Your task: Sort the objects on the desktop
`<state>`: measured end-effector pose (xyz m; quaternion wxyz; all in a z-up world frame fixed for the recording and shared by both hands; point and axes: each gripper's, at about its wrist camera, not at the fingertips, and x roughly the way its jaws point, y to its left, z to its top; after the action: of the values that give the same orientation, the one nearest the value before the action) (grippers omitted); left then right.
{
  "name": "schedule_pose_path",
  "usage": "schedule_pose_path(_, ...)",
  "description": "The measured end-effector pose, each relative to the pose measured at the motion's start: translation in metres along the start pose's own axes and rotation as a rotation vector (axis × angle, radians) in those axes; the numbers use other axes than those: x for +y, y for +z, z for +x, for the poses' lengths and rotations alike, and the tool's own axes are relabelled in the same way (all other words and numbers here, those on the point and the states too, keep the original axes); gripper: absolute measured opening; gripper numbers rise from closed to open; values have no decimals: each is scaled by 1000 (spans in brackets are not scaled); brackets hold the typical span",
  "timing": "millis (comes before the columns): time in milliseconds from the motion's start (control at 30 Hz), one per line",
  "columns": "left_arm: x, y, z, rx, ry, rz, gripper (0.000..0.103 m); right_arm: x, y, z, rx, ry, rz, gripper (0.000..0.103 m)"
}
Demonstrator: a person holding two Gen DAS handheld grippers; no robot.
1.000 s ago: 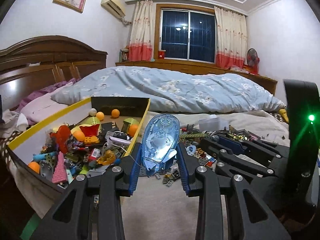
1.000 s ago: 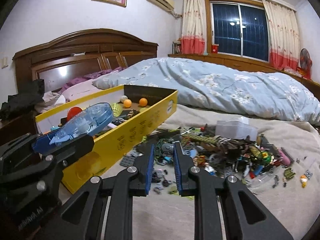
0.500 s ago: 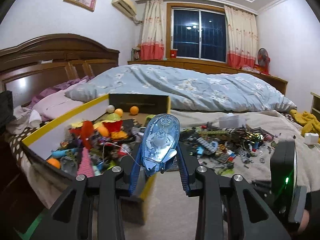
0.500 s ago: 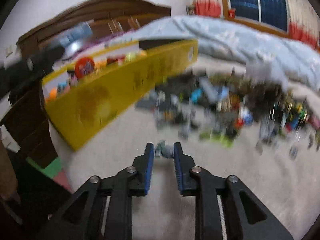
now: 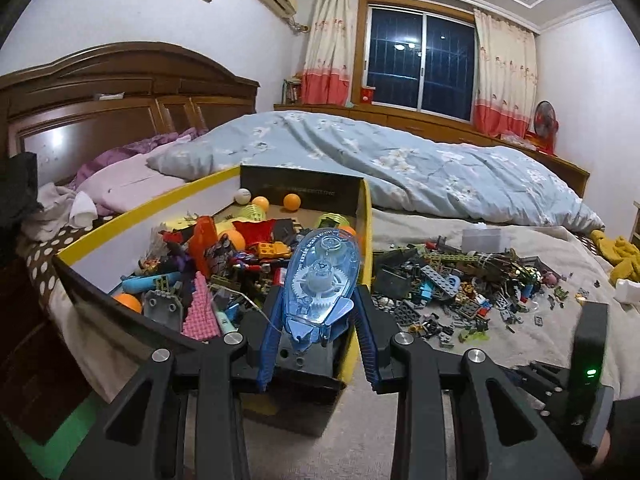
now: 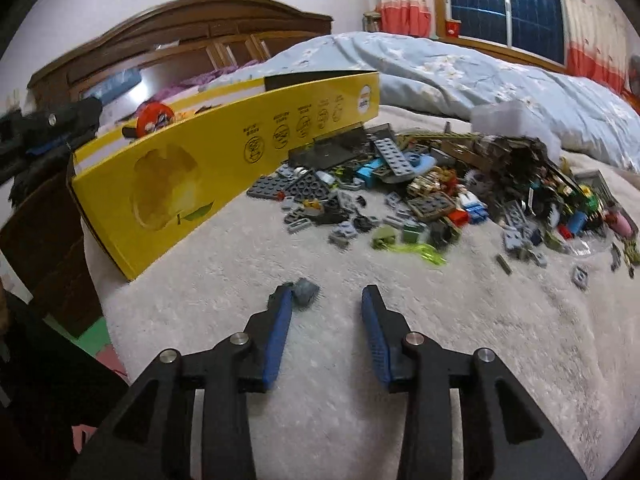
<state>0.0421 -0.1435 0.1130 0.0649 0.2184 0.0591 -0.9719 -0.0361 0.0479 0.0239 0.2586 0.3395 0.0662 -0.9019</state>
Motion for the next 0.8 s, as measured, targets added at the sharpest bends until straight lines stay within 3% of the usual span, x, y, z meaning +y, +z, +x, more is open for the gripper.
schedule_pose_path(133,-8,-1,-2,-13,-24,27,35,9,5,11,16,-64,-45,31)
schedule_pose_path(200,-14,-1,-4,-20,-28,44,35,13,10,15,18,-74,-61,15)
schedule_pose_path(333,-15,0,-5,-23,-27,46,35,22,13,15,5,-113,-101,14)
schedule_pose_path(433,-14,1,-8,-22,-22,34,35,33,31,3,-72,-150,-136,14)
schedule_pose_path(633,-5,2,-12,-35,6,22,35,46,80,-23,-201,-56,-68,14)
schedule_pose_path(800,3,5,-12,-39,42,9,35,78,103,-40,-297,52,-111,14)
